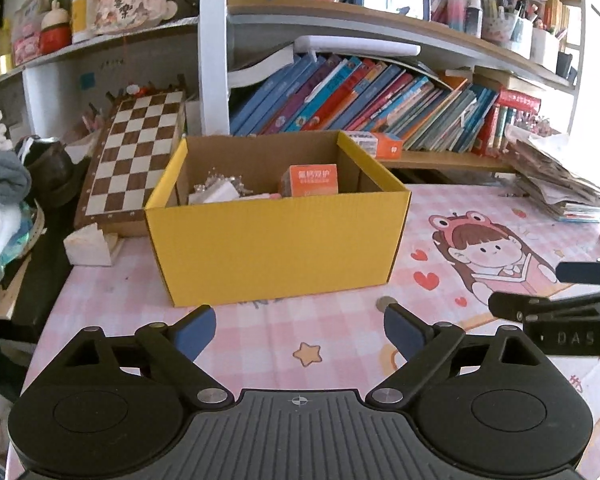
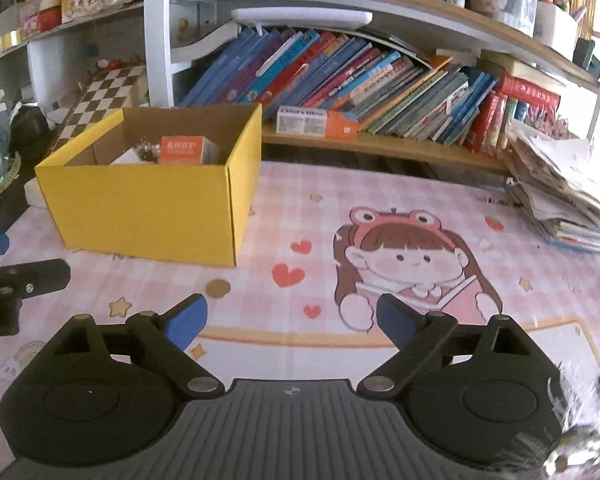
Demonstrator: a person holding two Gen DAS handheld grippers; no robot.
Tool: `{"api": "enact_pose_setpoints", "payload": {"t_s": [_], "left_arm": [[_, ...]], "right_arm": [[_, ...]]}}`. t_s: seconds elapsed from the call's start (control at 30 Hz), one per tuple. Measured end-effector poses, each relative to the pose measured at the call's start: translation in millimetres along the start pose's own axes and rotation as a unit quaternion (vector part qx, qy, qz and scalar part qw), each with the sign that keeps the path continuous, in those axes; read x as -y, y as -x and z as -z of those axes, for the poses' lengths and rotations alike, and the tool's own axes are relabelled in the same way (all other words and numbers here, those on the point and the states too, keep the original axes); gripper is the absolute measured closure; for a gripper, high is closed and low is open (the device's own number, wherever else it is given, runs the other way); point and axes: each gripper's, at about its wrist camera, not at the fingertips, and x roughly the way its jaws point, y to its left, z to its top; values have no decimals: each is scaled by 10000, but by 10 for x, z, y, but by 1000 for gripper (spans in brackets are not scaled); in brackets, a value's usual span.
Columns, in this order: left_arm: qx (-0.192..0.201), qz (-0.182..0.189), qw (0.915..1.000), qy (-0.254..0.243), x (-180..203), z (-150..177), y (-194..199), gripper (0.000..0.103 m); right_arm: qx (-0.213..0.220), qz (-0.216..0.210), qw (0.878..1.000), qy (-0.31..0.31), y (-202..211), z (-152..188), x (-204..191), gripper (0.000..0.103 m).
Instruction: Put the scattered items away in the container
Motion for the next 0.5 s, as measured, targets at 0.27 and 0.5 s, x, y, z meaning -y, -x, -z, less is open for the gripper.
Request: {"api": "enact_pose_setpoints", "payload": {"t_s": [0.27,0.5], "left_arm": [[-109,-75,9999,51,11,40,-11,6],[-188,-8,9998,60,21,51,-28,6]], "right_arm": [[-81,105,9999,66,8,75,-35,4],[-162,101,9998,-46,14,105,-6,4]]}}
